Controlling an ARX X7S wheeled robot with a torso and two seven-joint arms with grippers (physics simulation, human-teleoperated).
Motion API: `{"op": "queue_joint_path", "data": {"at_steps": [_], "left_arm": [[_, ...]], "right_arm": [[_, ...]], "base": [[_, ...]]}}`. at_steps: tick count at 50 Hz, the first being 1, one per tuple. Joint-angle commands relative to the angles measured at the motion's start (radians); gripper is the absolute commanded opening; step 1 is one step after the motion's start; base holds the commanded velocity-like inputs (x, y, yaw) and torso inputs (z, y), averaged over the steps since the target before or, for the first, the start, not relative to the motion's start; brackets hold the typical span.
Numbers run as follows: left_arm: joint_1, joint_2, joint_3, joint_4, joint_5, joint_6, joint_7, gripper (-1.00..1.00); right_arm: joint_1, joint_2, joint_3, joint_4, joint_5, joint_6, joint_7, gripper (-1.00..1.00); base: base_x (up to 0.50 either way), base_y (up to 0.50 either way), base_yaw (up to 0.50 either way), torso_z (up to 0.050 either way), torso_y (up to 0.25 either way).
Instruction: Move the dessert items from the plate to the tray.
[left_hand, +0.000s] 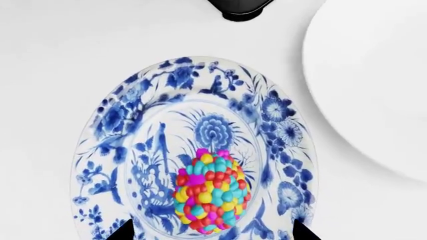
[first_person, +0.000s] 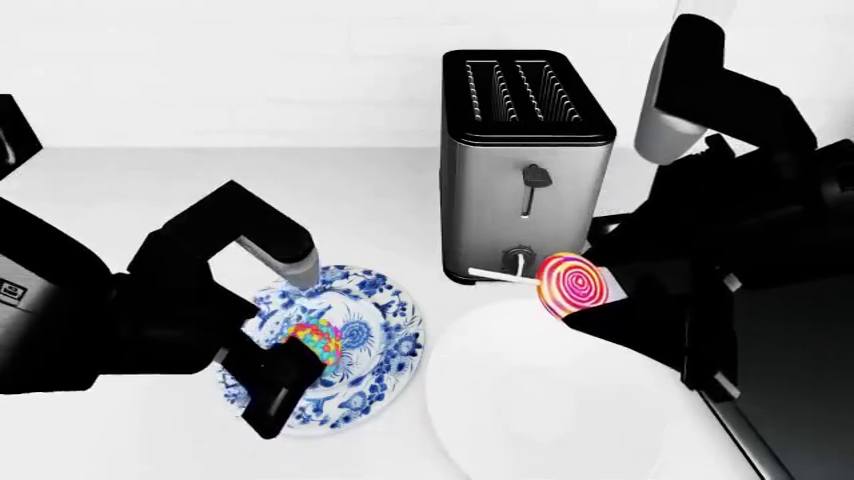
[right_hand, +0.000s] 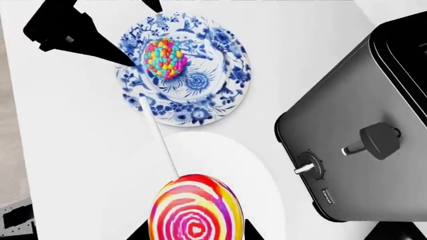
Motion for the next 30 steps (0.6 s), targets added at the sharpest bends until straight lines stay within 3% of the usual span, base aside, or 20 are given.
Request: {"op": "queue_joint_path", "data": {"at_steps": [1,11,30], "left_arm": [[0.043,0.028,-0.027,-0.021,0.104,0.007,0.076,1.00],[0.055,0.069,-0.024,-0.040,0.175,0.005,0.133,1.00],[0.083,0.075,0.013,-0.032,0.217,0.022,0.159,1.00]], "right_arm": [[-0.015,0.000,0.001,0.002,-0.003,-0.014,0.017,-1.00],[-0.015,-0.007,0.002,0.013,0.009,-0.008,0.030,-1.00],[-0.022,-0.002,-0.002,0.003,0.002,-0.017,0.029,-1.00]], "base": [[0.00,0.00,0.00,0.000,0.000],[0.00,0.00,0.00,0.000,0.000],[0.00,0.00,0.00,0.000,0.000]]}}
